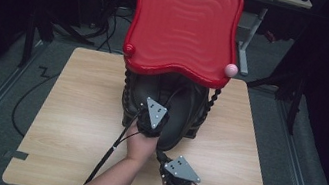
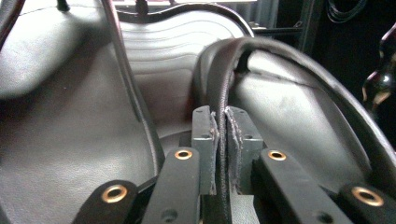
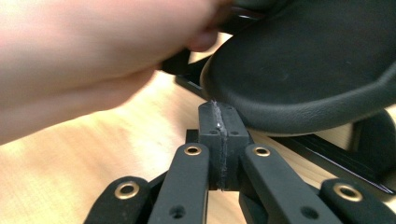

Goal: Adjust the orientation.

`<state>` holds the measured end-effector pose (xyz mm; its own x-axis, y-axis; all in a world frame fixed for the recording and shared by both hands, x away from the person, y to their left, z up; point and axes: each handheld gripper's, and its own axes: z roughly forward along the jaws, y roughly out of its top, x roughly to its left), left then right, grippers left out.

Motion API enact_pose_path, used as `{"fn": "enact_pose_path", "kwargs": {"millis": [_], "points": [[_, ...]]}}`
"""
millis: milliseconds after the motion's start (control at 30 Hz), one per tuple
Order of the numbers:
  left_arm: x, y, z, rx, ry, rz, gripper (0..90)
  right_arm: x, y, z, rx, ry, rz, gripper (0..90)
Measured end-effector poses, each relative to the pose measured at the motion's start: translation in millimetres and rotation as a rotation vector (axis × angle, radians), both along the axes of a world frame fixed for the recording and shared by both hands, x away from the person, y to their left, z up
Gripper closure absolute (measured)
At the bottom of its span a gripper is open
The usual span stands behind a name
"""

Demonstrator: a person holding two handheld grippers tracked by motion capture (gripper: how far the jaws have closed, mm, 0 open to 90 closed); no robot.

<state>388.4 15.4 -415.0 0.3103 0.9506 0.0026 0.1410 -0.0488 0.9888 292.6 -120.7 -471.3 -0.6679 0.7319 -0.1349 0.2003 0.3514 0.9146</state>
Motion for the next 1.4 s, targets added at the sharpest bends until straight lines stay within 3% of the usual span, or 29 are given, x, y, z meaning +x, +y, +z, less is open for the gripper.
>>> {"fn": "enact_pose_path", "kwargs": {"millis": [100, 300, 533, 700, 800, 1067, 1400], "points": [[2.5, 0.5, 0.5, -0.012, 0.008, 0.004, 82.3, 3.0, -2.7, -3.4, 0.003, -0.002, -0.023, 90.0], [2.7, -2.9, 0.6, -0.008, 0.008, 0.006, 82.4, 0.6, 8.4, -10.3, -0.023, -0.001, 0.013, 90.0], [6.0, 0.9, 1.0, -0.023, 0.012, 0.017, 82.0, 10.6, -0.6, -10.2, 0.005, 0.006, -0.040, 90.0], [5.7, 5.1, 3.9, -0.026, 0.004, -0.016, 78.7, 13.5, -6.1, -8.3, 0.018, -0.002, -0.060, 90.0], [1.8, 7.0, 6.3, -0.021, -0.009, -0.034, 71.4, 15.4, -9.7, -6.7, 0.031, -0.010, -0.080, 90.0], [-27.1, 23.0, 9.5, -0.001, -0.053, -0.093, 63.8, 21.7, -21.0, -1.0, 0.063, -0.018, -0.115, 90.0], [-73.1, 66.8, -26.8, 0.030, -0.017, -0.137, 62.6, 37.6, -25.2, 6.1, 0.041, -0.037, -0.131, 90.0]]}}
